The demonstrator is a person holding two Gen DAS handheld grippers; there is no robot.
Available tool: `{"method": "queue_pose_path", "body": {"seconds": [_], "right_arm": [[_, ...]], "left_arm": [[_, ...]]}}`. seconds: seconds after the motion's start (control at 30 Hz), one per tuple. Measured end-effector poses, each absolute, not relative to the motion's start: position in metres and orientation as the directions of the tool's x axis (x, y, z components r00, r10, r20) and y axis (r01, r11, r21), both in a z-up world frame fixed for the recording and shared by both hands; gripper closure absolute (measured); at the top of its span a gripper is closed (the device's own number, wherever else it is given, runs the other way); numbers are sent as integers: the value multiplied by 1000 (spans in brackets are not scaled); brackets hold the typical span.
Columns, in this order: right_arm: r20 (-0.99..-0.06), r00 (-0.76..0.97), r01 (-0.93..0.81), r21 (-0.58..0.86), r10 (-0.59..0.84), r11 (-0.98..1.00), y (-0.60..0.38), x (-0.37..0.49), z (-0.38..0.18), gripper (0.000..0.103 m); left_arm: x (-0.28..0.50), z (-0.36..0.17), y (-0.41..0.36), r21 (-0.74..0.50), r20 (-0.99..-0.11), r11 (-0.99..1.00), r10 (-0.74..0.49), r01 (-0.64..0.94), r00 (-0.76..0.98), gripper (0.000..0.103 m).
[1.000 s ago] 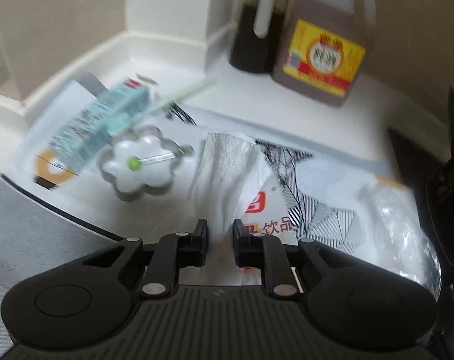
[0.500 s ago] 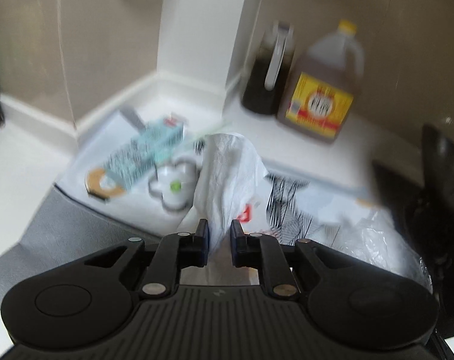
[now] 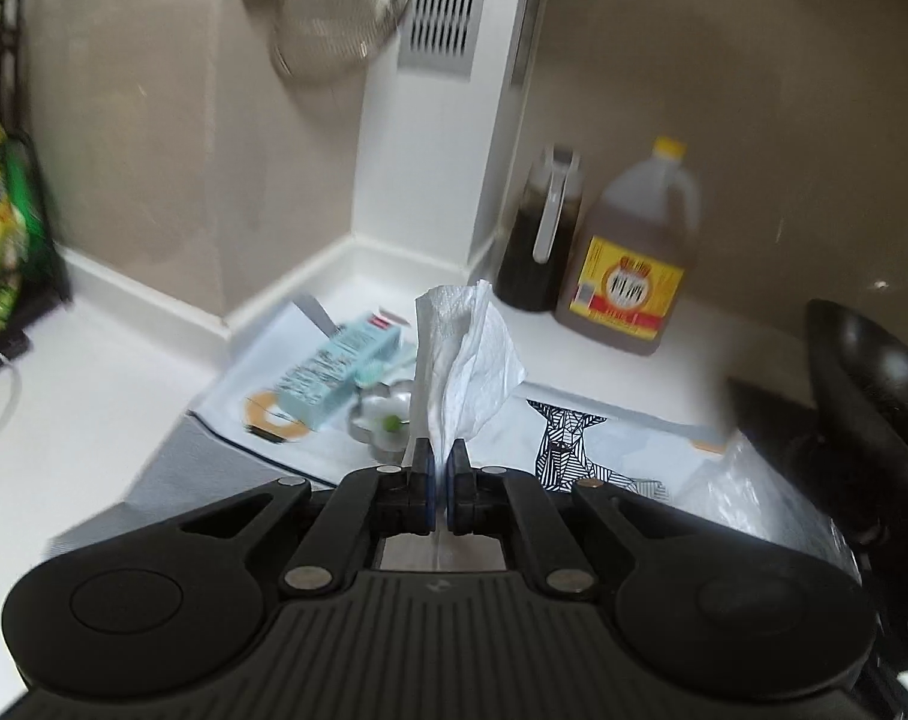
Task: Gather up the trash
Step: 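Carry the tissue and plastic wrap down toward the bin with both grippers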
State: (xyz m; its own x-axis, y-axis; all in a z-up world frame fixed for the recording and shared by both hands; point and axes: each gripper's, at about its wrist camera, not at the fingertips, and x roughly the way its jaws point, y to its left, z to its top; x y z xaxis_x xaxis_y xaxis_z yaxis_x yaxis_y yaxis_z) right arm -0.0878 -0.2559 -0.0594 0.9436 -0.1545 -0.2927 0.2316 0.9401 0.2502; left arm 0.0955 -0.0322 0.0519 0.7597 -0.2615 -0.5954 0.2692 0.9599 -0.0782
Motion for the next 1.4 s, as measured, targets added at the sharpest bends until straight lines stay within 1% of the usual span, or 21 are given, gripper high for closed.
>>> {"method": "queue_pose_path", "body": {"seconds": [0.17,0.27,0.47,0.63,0.77,1.0,1.1,1.2,1.4], "right_arm": [[-234,970,121,224,-67,967,-239,-117,-43,97],[-225,974,28,202,19,979,-229,-137,-35,97],[-301,934,-126,230,193,965,-214,-169,-30,97],[-369,885,-202,248,285,947,-191,-194,-36,97],[-422,854,-229,221,304,948,-168,-207,-53,97],[-537,790,-239,174,295,955,-141,-208,-85,97],[-573,765,-226,187,293,956,-139,-205,-93,97],[-604,739,-224,198,299,954,-136,-202,-100,97],[-632,713,-245,181,303,953,-125,-197,-106,97]], "left_arm": [[26,63,8,-52,-558,967,-234,248,796,100],[-18,56,34,-46,-560,970,-222,237,798,100],[-94,27,77,-49,-608,978,-188,201,771,100],[-135,-7,98,-59,-674,984,-164,169,720,100],[-152,-39,101,-75,-725,986,-155,146,672,100],[-172,-89,102,-99,-777,988,-149,115,612,100],[-173,-99,106,-118,-794,987,-158,107,587,100],[-173,-103,110,-106,-797,990,-141,93,587,100],[-168,-111,113,-111,-811,989,-147,98,567,100]]}}
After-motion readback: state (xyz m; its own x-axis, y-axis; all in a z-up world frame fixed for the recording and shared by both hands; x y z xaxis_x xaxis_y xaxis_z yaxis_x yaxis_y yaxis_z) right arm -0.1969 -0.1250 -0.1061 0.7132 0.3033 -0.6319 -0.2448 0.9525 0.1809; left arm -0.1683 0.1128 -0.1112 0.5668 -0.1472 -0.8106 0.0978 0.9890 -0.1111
